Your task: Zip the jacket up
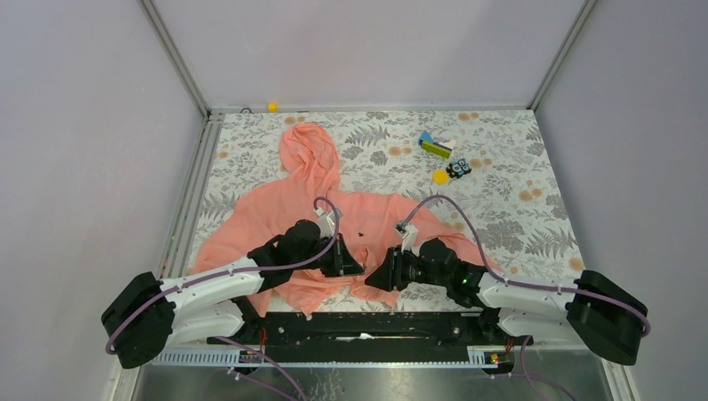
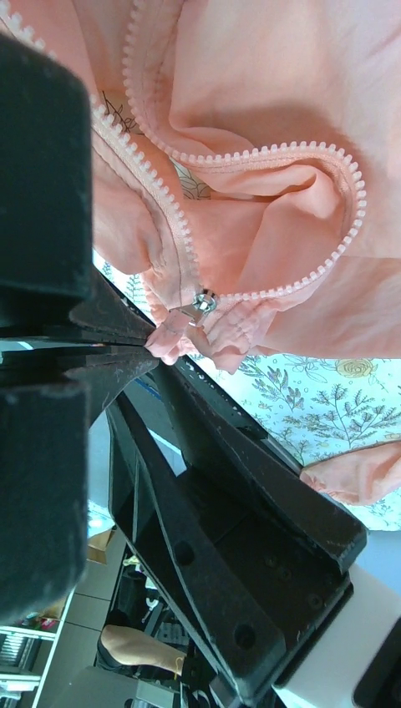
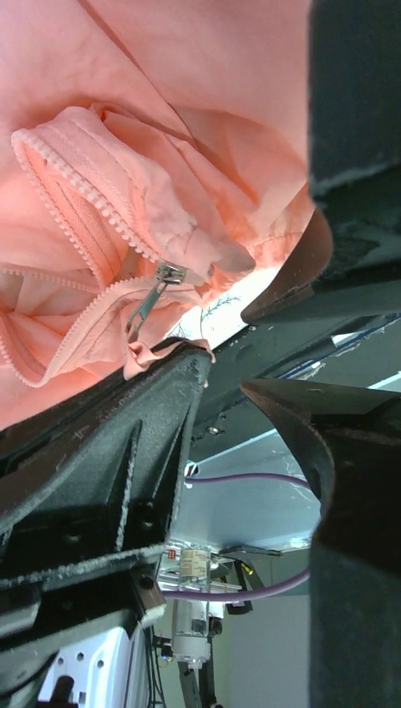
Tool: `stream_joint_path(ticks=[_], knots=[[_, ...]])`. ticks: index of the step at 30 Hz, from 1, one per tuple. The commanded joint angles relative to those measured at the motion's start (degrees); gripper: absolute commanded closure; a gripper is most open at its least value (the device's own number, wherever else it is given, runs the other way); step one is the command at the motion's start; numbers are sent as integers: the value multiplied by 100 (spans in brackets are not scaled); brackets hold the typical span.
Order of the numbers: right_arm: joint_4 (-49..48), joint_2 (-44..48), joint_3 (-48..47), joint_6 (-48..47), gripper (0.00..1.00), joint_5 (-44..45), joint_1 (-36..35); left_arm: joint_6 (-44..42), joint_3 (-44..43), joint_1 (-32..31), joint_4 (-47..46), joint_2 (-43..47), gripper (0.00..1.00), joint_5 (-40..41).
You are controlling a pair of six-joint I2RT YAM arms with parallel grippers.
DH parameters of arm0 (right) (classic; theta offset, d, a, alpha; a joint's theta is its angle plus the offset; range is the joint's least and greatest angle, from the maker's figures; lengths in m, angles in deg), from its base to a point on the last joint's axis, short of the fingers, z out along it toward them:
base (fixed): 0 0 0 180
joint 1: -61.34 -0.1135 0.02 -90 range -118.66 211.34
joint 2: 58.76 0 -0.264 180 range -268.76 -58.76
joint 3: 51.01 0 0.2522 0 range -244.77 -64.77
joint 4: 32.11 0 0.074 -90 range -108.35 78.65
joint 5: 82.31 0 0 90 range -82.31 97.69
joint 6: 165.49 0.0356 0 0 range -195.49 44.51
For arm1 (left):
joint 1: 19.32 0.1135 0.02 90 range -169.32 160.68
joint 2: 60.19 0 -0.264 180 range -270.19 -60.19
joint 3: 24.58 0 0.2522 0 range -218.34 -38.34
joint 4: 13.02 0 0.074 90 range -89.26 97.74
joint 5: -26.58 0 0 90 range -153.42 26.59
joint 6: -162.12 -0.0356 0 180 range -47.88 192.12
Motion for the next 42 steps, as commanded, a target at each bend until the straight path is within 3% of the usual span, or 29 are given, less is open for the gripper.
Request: stream_joint_path(ticks=[1,6,17,23,32,42], knots=[[-1062,-457,-51,80,63,367,-100,124,36,37,-476,176,100,-80],[-1676,-789,186,310,73,557,-100,144,44,39,-469,267,100,-10],[-1979,-1172,227,243,73,808,-108,137,76,47,-627,250,100,-99],[-2263,-1463,224,296,72,831,-183,159,78,47,-668,247,100,-130],[-2569,-1571,278,298,59,1272,-351,232,121,47,-857,178,100,-228],[-2844,-1914,215,679,61,1769,-517,294,214,47,-995,190,100,-279]])
